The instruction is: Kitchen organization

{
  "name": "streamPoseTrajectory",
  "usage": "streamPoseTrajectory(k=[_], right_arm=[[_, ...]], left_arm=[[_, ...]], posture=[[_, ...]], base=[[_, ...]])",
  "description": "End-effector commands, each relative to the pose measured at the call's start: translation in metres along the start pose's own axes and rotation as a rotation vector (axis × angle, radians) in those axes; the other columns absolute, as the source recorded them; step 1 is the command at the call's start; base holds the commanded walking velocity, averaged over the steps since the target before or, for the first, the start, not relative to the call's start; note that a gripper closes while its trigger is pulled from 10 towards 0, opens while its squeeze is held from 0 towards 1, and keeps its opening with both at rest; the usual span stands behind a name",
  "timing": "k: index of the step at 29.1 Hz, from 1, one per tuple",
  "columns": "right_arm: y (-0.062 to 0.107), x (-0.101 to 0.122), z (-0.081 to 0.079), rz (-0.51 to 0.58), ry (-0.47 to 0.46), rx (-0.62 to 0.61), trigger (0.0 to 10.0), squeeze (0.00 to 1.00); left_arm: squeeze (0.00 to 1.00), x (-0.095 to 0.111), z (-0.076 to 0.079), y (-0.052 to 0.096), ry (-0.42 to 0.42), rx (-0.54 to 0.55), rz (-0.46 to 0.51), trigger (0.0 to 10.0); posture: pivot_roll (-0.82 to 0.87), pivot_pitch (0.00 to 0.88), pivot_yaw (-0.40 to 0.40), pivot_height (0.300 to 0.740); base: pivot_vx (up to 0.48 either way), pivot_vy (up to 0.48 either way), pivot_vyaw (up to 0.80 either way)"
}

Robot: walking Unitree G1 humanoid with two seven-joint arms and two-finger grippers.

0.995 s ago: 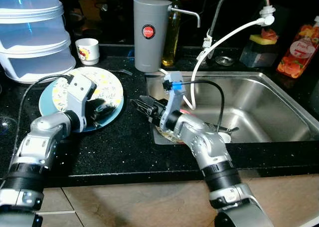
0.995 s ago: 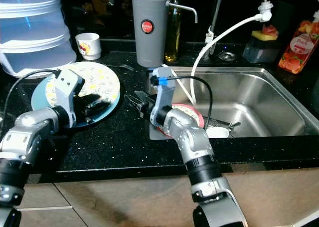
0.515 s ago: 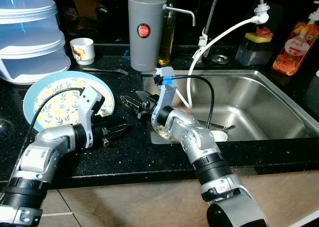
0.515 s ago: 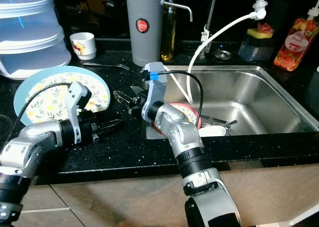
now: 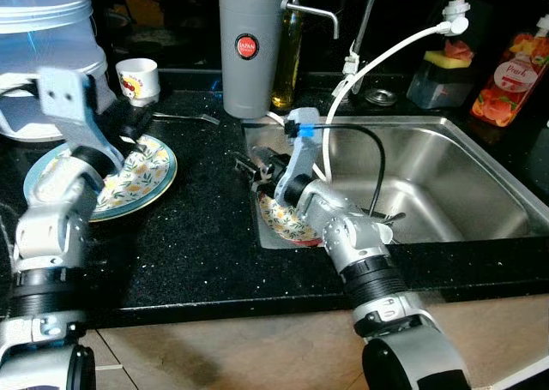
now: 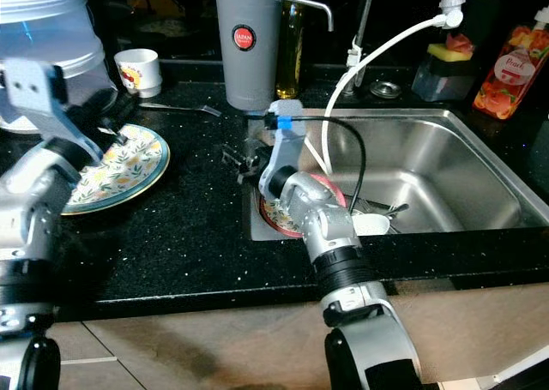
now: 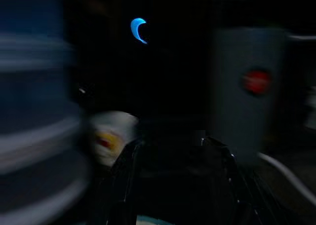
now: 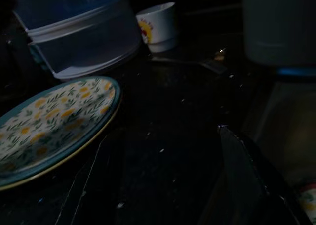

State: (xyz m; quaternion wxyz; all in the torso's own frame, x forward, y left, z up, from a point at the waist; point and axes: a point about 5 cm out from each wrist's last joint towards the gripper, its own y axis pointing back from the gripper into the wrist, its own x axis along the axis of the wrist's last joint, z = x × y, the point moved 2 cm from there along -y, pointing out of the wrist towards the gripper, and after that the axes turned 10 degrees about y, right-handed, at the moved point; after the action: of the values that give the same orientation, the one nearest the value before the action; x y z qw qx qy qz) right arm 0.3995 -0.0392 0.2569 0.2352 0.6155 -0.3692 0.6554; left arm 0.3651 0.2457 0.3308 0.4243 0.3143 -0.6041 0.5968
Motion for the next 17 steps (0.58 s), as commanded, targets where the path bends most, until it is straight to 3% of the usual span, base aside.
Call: streamPoseTrajectory(k=[1,2,3,4,6,8,9,10,17], right_arm=[[0.0,0.001,0.003,0.006,-0.005,-0.009,10.0,0.0],[0.0,0.001,0.003,0.006,-0.005,-0.009,10.0,0.0],[0.0,0.001,0.003,0.008,-0.004,-0.011,10.0,0.0],[0.0,0.001,0.003,0.008,-0.004,-0.011,10.0,0.0],[0.0,0.001,0.004,0.009,-0.005,-0.008,10.0,0.0],[0.0,0.001,0.004,0.009,-0.005,-0.008,10.0,0.0],[0.0,0.001,0.003,0.008,-0.005,0.002,10.0,0.0],[0.0,0.0,0.002,0.007,-0.006,0.011,10.0,0.0],[0.002,-0.001,0.002,0.006,-0.005,0.019,10.0,0.0]], left_arm=[[0.0,0.0,-0.011,0.0,-0.121,0.072,-0.038,10.0],[0.0,0.0,-0.011,0.0,-0.121,0.072,-0.038,10.0],[0.0,-0.007,-0.024,0.001,-0.25,0.15,-0.108,10.0],[0.0,-0.007,-0.024,0.001,-0.25,0.15,-0.108,10.0],[0.0,-0.03,-0.068,0.016,-0.426,0.356,-0.312,10.0],[0.0,-0.03,-0.068,0.016,-0.426,0.356,-0.312,10.0],[0.0,-0.043,-0.091,0.029,-0.471,0.436,-0.409,10.0],[0.0,-0.052,-0.106,0.038,-0.457,0.494,-0.452,10.0],[0.0,-0.065,-0.121,0.049,-0.372,0.55,-0.498,10.0]], posture=[[0.12,0.104,-0.038,0.74],[0.12,0.104,-0.038,0.74],[0.13,0.103,-0.039,0.74],[0.13,0.103,-0.039,0.74],[0.13,0.103,-0.039,0.74],[0.13,0.103,-0.039,0.74],[0.12,0.106,-0.045,0.74],[0.12,0.106,-0.045,0.74],[0.12,0.112,-0.04,0.74]], base=[[0.0,0.0,0.0],[0.0,0.0,0.0],[0.0,0.0,0.0],[0.0,0.0,0.0],[0.0,0.0,0.0],[0.0,0.0,0.0],[0.0,0.0,0.0],[0.0,0.0,0.0],[0.0,0.0,0.0]])
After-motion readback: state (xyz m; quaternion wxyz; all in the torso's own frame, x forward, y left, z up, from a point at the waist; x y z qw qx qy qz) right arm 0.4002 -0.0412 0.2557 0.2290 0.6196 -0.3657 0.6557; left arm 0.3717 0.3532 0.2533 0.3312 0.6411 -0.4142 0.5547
